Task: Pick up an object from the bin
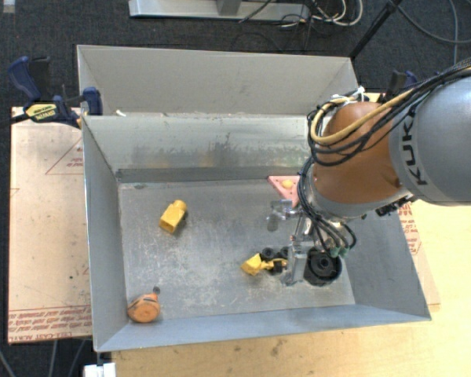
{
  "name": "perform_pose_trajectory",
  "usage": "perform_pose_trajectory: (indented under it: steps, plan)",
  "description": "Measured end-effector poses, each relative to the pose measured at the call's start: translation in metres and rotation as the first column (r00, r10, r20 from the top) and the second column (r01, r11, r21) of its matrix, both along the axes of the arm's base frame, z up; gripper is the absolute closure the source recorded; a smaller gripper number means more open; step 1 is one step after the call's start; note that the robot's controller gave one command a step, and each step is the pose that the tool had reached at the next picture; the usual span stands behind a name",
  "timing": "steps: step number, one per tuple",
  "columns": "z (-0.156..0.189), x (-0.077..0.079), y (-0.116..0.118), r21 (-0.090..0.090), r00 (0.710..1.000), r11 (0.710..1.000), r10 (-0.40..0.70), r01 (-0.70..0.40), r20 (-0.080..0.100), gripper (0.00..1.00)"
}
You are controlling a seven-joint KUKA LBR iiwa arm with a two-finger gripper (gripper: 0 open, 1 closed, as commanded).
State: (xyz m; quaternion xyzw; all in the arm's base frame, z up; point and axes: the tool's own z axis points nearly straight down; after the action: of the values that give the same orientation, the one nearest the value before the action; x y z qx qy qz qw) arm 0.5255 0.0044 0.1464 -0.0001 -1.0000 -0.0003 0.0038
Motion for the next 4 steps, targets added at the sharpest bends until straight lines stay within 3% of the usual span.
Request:
perform_pose_trajectory:
  steps: [1, 2, 3, 4]
  plan:
    - [0.004, 0.002, 0.000, 0.000, 1.000, 1.000, 0.000, 0.000, 0.008, 0.00]
    - [-0.058, 0.012, -0.014, -0.001, 1.000, 1.000, 0.020, -0.020, 0.014, 0.00]
    - [-0.099, 0.015, -0.017, 0.001, 1.000, 1.000, 0.017, -0.017, 0.016, 0.00]
    - [-0.058, 0.013, -0.018, 0.000, 0.995, 0.995, 0.102, -0.102, 0.007, 0.00]
